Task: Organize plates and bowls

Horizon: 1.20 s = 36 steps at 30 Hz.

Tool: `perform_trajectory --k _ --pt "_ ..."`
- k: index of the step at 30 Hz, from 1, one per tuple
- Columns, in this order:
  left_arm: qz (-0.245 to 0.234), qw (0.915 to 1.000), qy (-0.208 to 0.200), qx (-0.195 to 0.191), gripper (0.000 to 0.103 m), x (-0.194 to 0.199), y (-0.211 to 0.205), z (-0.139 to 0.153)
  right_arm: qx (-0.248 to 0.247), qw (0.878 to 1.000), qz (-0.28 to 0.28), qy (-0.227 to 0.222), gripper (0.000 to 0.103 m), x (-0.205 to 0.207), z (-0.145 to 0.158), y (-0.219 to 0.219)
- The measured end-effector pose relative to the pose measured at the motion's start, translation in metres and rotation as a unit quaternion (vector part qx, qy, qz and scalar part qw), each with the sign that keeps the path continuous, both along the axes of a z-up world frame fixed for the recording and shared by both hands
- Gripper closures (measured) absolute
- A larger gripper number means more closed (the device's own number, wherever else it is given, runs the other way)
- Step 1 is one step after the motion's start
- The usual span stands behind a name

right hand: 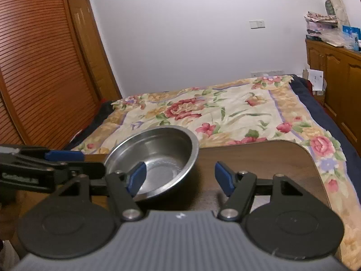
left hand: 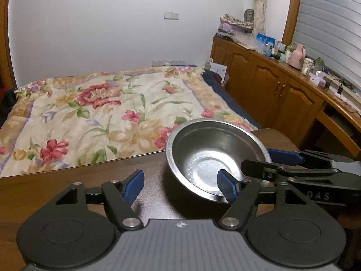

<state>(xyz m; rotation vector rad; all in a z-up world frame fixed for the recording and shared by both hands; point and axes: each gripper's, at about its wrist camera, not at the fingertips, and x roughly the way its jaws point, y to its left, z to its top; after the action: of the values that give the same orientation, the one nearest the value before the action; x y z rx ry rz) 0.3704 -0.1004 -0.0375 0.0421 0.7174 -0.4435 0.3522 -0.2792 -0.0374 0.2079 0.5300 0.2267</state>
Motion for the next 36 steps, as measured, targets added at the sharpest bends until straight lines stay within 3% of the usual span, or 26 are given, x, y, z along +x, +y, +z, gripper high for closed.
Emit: perform_trajectory --k 9,11,16,29,36 --pt "0.002 0.9999 0.015 -0.004 0.047 0.013 -0.007 -0.006 0.013 1.0 0.013 0.012 0.044 0.009 -0.002 0.002" --pt "0.002 0.9998 0.021 -0.003 0.059 0.014 -0.009 -0.008 0.015 1.0 0.014 0.014 0.046 0.01 -0.002 0.002" --pt "-0.003 0.9997 0.023 0.004 0.076 0.013 -0.015 -0.01 0.04 0.998 0.026 0.031 0.053 0.015 -0.006 -0.002" --pt "-0.01 0.9997 0.004 0.021 0.085 0.002 -0.019 -0.002 0.05 0.998 0.016 0.04 0.081 0.016 -0.01 -0.008" --pt "-0.013 0.9998 -0.002 0.017 0.085 -0.004 -0.019 0.007 0.059 0.998 0.007 0.033 0.085 0.016 -0.009 -0.011"
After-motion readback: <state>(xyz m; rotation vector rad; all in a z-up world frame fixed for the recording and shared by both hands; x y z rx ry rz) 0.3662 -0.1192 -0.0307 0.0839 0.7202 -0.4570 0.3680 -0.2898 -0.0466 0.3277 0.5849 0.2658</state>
